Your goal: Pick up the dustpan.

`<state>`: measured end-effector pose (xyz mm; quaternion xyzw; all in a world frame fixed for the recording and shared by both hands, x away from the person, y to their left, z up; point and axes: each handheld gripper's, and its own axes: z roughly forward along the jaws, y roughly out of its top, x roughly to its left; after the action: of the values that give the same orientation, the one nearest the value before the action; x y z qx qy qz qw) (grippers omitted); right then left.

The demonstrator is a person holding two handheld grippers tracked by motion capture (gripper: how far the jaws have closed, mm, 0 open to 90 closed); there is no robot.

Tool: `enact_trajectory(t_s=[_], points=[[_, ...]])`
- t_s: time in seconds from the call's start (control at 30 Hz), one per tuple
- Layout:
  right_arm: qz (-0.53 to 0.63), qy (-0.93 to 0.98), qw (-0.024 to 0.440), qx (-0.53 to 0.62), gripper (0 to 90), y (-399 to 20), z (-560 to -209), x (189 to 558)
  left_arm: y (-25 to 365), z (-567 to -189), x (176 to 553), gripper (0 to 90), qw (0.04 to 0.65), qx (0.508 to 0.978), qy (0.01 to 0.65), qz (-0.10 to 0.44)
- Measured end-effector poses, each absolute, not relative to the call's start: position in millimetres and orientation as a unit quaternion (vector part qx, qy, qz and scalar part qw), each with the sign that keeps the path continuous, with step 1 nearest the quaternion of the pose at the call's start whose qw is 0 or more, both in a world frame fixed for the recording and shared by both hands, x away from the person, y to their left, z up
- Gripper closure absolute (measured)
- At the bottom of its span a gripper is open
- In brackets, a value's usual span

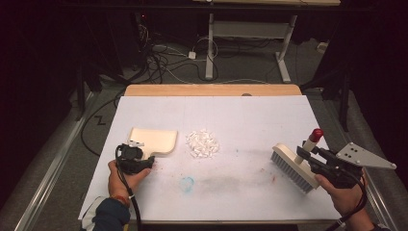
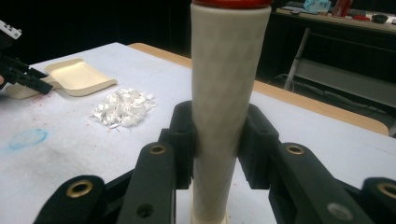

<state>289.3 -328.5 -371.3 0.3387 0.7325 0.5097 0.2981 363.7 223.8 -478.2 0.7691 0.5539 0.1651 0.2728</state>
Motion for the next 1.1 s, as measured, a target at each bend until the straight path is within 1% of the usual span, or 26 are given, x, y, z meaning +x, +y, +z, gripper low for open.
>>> enact_trajectory(t_s=[0.13, 0.4, 0.6, 0.63, 0.83, 1.1], points=[[0.508, 0.735, 0.296, 0.34, 70.5, -328, -373, 291, 226, -477, 371, 63.2, 0.266, 0.78, 0.543, 0.162], [0.506, 0.738, 0.293, 0.338, 70.4, -327, -374, 292, 230, -473, 383, 63.9, 0.267, 0.789, 0.533, 0.15], [0.505, 0.737, 0.295, 0.339, 70.5, -327, -375, 292, 229, -462, 378, 64.0, 0.255, 0.801, 0.516, 0.165], [0.506, 0.736, 0.294, 0.339, 70.5, -328, -375, 292, 231, -455, 373, 63.9, 0.256, 0.806, 0.506, 0.172], [0.512, 0.734, 0.293, 0.337, 70.6, -329, -373, 292, 234, -440, 357, 64.0, 0.263, 0.821, 0.478, 0.167], [0.51, 0.732, 0.296, 0.342, 70.5, -332, -373, 293, 227, -437, 332, 64.0, 0.23, 0.857, 0.434, 0.153]])
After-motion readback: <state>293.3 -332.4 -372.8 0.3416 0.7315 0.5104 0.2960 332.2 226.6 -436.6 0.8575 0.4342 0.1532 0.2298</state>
